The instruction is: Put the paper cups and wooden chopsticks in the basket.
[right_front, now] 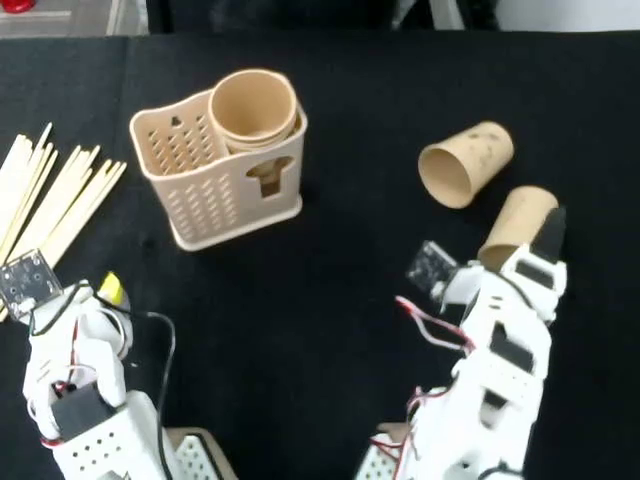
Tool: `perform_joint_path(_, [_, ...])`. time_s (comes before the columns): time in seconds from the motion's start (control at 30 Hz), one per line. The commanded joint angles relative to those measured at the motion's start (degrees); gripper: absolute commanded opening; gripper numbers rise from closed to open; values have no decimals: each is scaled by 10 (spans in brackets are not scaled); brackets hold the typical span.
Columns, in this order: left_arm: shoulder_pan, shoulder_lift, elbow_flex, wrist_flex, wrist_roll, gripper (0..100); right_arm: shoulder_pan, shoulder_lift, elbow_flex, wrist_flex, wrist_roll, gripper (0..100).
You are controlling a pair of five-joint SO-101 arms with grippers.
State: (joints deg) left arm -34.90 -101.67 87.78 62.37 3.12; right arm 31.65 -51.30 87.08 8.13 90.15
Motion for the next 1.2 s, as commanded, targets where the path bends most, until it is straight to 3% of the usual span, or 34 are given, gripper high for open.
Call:
perform_joint_path(0.0, [7,-4,-2,-11,-4,230,11,92,-80,-24,5,210])
perform_joint_path(0.13, [7,-4,-2,-11,-4,230,13,235,-169,-26,-4,125])
perform_joint_path(0.23, [7,-4,-2,-11,-4,230,25,299,-222,-27,-23,5])
perform_joint_path(0.27, [7,-4,-2,-11,-4,230,33,306,-230,-27,-30,21])
perform_joint_path(0.4, [7,-4,-2,-11,-4,230,45,284,-247,-28,-70,12])
perform_joint_path(0.67, [7,-4,-2,-11,-4,230,38,116,-267,33,-247,12])
perform_joint_path(0.8, [7,-4,-2,-11,-4,230,21,36,-337,179,-353,12])
perform_joint_path(0.93, [7,-4,-2,-11,-4,230,-7,20,-516,417,-484,12])
perform_joint_path(1.17, [7,-4,-2,-11,-4,230,-155,152,-911,776,-608,12])
